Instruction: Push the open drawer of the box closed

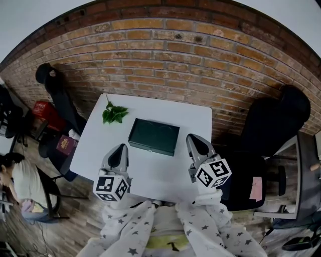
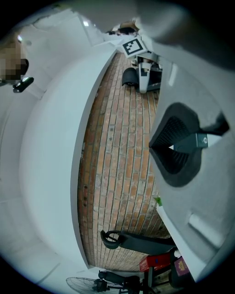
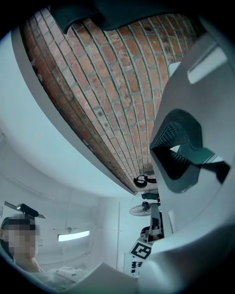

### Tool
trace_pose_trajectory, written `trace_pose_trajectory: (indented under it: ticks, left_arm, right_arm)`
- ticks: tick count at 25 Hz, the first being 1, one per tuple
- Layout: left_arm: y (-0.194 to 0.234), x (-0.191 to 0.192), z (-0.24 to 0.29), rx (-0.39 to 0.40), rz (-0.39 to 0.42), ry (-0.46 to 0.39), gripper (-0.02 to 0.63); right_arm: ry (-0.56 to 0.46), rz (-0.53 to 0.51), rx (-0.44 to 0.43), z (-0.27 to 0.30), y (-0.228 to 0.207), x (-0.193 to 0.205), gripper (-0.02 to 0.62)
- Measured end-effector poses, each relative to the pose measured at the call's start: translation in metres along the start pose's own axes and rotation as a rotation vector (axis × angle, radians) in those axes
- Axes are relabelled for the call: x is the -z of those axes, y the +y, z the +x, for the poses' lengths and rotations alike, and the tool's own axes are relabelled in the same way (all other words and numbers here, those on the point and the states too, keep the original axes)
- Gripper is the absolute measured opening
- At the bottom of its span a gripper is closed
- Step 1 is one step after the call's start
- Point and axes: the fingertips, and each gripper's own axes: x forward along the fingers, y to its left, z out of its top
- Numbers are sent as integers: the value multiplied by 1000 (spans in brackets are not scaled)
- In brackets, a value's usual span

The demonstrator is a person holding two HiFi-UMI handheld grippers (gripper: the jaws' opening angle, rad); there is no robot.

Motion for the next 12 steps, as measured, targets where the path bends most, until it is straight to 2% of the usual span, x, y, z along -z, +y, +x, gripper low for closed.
trace_pose_trajectory:
  ticks: [12]
  left_arm:
    - [3, 4, 2, -10, 4, 11, 0]
  right_arm:
    - [-8, -16, 6, 1, -3, -2, 6]
